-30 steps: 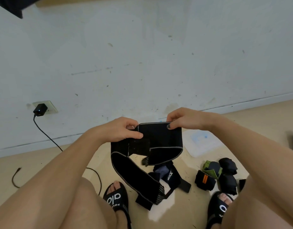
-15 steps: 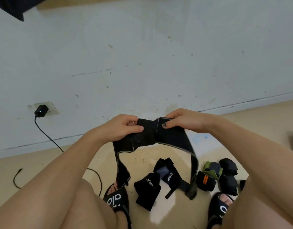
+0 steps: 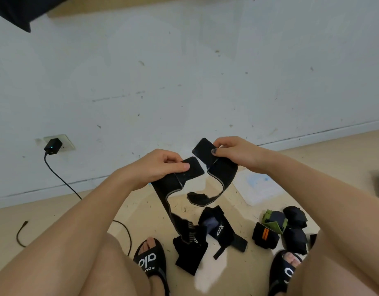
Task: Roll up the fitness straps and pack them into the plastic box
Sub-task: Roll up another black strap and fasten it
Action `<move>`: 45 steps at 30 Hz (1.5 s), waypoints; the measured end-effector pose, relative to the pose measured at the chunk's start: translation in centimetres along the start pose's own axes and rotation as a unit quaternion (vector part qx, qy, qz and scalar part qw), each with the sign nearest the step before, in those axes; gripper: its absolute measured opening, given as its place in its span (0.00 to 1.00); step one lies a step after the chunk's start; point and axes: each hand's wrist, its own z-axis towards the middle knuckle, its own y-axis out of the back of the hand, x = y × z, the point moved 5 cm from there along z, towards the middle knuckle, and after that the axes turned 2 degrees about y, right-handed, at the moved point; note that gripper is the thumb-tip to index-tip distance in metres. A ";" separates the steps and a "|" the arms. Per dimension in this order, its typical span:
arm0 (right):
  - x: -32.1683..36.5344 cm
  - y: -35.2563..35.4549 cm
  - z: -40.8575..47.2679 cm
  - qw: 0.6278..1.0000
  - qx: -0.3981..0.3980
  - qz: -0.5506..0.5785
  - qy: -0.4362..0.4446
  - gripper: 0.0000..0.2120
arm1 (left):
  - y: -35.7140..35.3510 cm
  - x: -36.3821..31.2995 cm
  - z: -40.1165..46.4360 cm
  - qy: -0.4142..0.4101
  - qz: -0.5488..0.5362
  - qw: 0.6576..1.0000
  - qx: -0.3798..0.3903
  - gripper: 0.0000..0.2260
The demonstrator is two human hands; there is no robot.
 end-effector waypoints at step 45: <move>5.3 -6.6 -1.1 0.955 0.144 0.259 0.027 0.10 | 0.9 -2.2 0.8 0.039 -0.582 0.805 -0.103 0.29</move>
